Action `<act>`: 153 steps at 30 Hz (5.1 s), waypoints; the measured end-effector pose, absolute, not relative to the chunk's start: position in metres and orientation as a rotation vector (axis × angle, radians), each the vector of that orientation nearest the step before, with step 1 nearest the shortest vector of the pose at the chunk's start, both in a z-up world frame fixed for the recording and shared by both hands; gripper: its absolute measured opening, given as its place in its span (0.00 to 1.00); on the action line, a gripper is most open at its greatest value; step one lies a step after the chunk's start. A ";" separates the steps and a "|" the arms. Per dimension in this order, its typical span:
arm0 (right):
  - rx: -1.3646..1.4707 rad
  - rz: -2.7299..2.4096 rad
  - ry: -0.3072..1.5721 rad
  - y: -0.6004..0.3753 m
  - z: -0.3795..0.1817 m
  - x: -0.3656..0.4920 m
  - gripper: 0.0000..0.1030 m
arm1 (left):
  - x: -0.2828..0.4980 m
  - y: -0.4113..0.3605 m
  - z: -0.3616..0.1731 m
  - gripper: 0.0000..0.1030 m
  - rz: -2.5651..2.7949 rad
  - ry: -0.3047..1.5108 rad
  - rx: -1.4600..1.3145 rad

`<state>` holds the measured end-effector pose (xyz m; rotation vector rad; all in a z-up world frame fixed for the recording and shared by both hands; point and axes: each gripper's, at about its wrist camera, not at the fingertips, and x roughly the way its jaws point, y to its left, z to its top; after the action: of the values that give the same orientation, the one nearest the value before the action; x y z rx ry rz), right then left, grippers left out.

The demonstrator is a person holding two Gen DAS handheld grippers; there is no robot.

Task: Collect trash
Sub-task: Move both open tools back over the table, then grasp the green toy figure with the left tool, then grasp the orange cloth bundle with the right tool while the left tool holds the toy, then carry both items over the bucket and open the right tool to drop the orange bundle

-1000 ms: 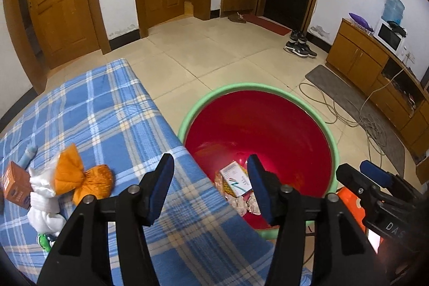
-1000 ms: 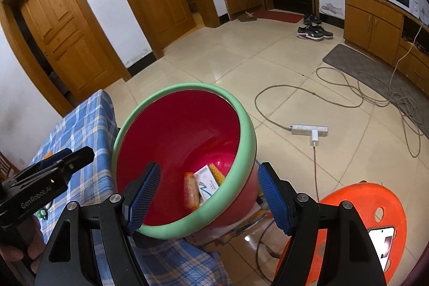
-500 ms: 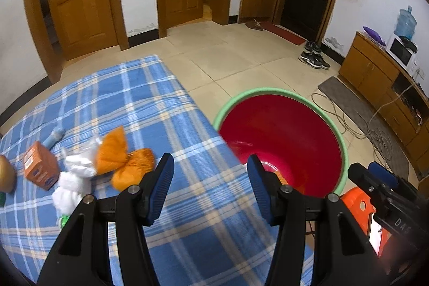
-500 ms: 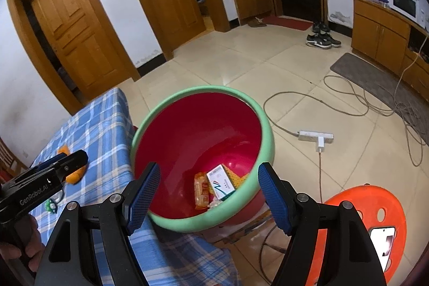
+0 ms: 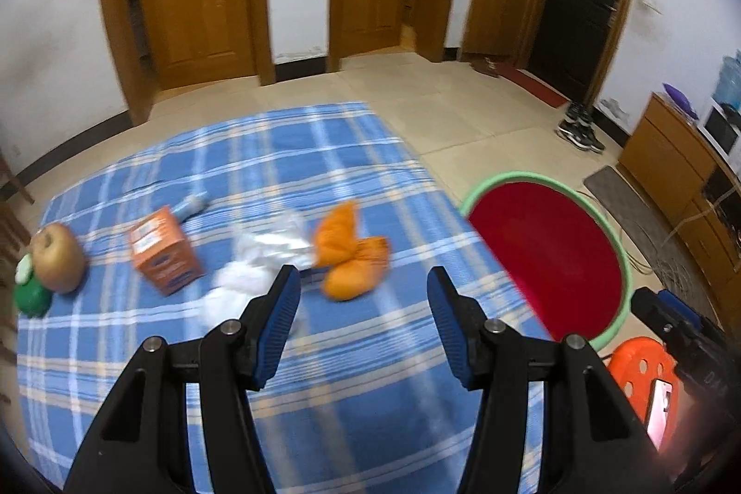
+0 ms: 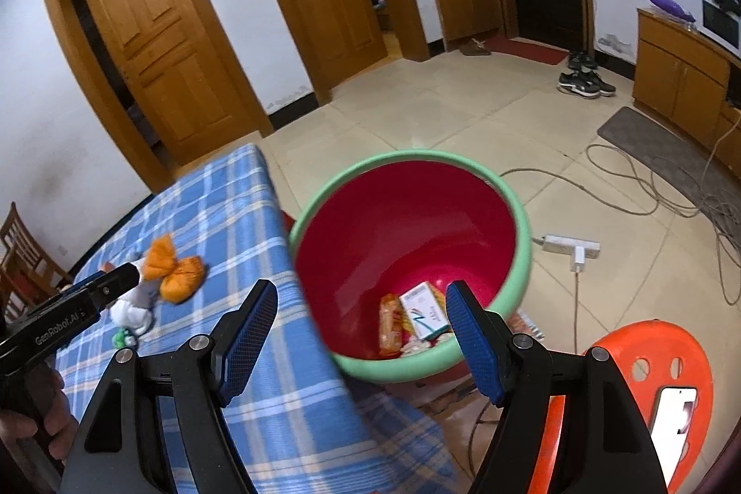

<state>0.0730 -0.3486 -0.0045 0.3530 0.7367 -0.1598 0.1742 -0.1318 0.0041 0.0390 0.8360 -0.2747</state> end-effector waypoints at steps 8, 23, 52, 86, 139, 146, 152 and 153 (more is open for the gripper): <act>0.323 -0.078 0.755 -0.313 -0.004 0.080 0.74 | 0.174 -0.073 -0.005 0.59 -0.161 0.851 -0.002; 0.281 -0.014 0.811 -0.279 -0.021 0.097 0.74 | 0.178 -0.046 -0.052 0.61 -0.118 0.941 -0.035; 0.231 0.038 0.867 -0.252 -0.032 0.118 0.74 | 0.178 -0.042 -0.068 0.49 -0.134 0.952 -0.047; 0.046 0.120 0.898 -0.184 -0.070 0.223 0.53 | 0.187 0.024 -0.066 0.49 -0.047 0.874 -0.212; 0.434 -0.118 0.717 -0.343 -0.026 0.079 0.42 | 0.142 -0.118 0.011 0.49 -0.401 0.834 -0.072; 0.474 -0.144 0.738 -0.368 -0.038 0.086 0.46 | 0.165 -0.161 0.004 0.49 -0.451 0.877 -0.024; 0.524 -0.162 0.751 -0.389 -0.047 0.096 0.52 | 0.178 -0.189 0.000 0.49 -0.481 0.886 0.011; 0.535 -0.162 0.752 -0.392 -0.048 0.097 0.52 | 0.180 -0.192 -0.001 0.49 -0.484 0.887 0.016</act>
<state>0.0973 -0.3915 -0.0483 0.5350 0.7517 -0.1623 0.1799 -0.1920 -0.0014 0.0165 0.8875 -0.4839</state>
